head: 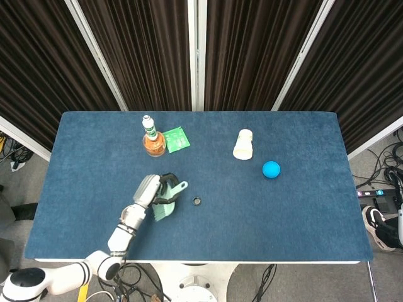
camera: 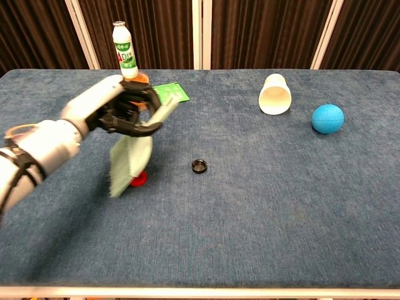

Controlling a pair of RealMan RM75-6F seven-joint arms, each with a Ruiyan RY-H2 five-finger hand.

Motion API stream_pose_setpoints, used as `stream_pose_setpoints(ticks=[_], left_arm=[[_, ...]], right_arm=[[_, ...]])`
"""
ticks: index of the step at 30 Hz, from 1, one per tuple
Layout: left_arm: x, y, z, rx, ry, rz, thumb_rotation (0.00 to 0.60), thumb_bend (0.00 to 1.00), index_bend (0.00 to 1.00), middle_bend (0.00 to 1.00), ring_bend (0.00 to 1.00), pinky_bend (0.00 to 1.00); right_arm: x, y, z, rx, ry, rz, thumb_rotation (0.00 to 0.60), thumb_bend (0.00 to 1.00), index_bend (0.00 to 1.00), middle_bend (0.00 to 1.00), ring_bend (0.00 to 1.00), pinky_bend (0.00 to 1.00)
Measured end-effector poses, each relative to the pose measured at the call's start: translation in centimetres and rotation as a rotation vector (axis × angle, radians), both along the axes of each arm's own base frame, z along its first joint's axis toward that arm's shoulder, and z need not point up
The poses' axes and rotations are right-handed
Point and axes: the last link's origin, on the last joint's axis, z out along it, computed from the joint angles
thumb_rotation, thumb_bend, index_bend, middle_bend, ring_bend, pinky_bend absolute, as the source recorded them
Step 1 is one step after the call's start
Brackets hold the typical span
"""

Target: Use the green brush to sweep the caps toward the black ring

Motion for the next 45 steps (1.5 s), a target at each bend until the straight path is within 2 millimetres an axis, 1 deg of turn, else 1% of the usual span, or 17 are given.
stream_pose_setpoints(ticks=[6, 11, 13, 15, 17, 20, 23, 26, 28, 30, 33, 38, 42, 45], left_arm=[[2.7, 0.8, -0.9, 0.004, -0.027, -0.021, 0.600, 0.37, 0.50, 0.58, 0.77, 0.90], [4.4, 1.7, -1.7, -0.007, -0.051, -0.006, 0.600, 0.37, 0.50, 0.58, 0.77, 0.90], [5.0, 2.2, -1.7, -0.004, -0.063, -0.004, 0.600, 0.37, 0.50, 0.58, 0.77, 0.90], [5.3, 2.5, -1.2, 0.009, -0.073, -0.007, 0.600, 0.37, 0.50, 0.58, 0.77, 0.90], [5.2, 2.6, -0.6, 0.023, -0.077, -0.012, 0.600, 0.37, 0.50, 0.58, 0.77, 0.90], [4.3, 2.3, 0.8, 0.049, -0.070, -0.019, 0.600, 0.37, 0.50, 0.58, 0.77, 0.90], [2.7, 1.4, 1.8, 0.067, -0.047, -0.010, 0.600, 0.38, 0.50, 0.58, 0.77, 0.90], [1.4, -0.1, 1.9, 0.065, -0.026, 0.010, 0.600, 0.38, 0.50, 0.58, 0.77, 0.90], [1.0, -0.9, 1.6, 0.063, -0.007, 0.016, 0.600, 0.38, 0.50, 0.58, 0.77, 0.90], [1.0, -1.4, 1.1, 0.058, 0.006, 0.018, 0.600, 0.37, 0.50, 0.58, 0.77, 0.90], [1.2, -1.6, 0.1, 0.055, 0.020, 0.024, 0.600, 0.37, 0.50, 0.58, 0.77, 0.91], [1.7, -1.5, -1.5, 0.048, 0.021, 0.045, 0.600, 0.38, 0.50, 0.58, 0.77, 0.91], [3.0, -1.0, -2.7, 0.024, -0.012, 0.060, 0.600, 0.38, 0.50, 0.58, 0.77, 0.91], [3.9, -0.6, -3.1, 0.022, -0.038, 0.062, 0.600, 0.38, 0.50, 0.58, 0.77, 0.91]], right_arm=[[-0.1, 0.1, 0.1, -0.004, -0.002, -0.002, 0.600, 0.17, 0.00, 0.06, 0.00, 0.01], [-0.3, 0.3, 0.2, -0.008, -0.006, -0.005, 0.600, 0.17, 0.00, 0.06, 0.00, 0.01], [-0.3, 0.3, 0.2, -0.010, -0.006, -0.003, 0.600, 0.17, 0.00, 0.06, 0.00, 0.01], [-0.3, 0.2, 0.2, -0.009, -0.006, 0.001, 0.600, 0.17, 0.00, 0.06, 0.00, 0.01], [-0.3, 0.1, 0.2, -0.005, -0.006, 0.003, 0.600, 0.17, 0.00, 0.06, 0.00, 0.01], [-0.3, -0.1, 0.1, 0.004, -0.008, 0.009, 0.600, 0.17, 0.00, 0.06, 0.00, 0.01], [-0.3, -0.3, -0.2, 0.011, -0.013, 0.012, 0.600, 0.17, 0.00, 0.06, 0.00, 0.01], [-0.4, -0.3, -0.2, 0.014, -0.015, 0.010, 0.600, 0.17, 0.00, 0.06, 0.00, 0.01], [-0.4, -0.3, -0.2, 0.015, -0.014, 0.009, 0.600, 0.17, 0.00, 0.06, 0.00, 0.01], [-0.4, -0.3, -0.2, 0.015, -0.014, 0.009, 0.600, 0.17, 0.00, 0.06, 0.00, 0.01], [-0.3, -0.2, 0.0, 0.012, -0.011, 0.008, 0.600, 0.17, 0.00, 0.06, 0.00, 0.01], [-0.3, 0.0, 0.1, 0.009, -0.009, 0.001, 0.600, 0.17, 0.00, 0.06, 0.00, 0.01], [-0.3, 0.1, 0.1, 0.006, -0.008, 0.001, 0.600, 0.17, 0.00, 0.06, 0.00, 0.01], [-0.3, 0.1, 0.1, 0.006, -0.008, -0.003, 0.600, 0.17, 0.00, 0.06, 0.00, 0.01]])
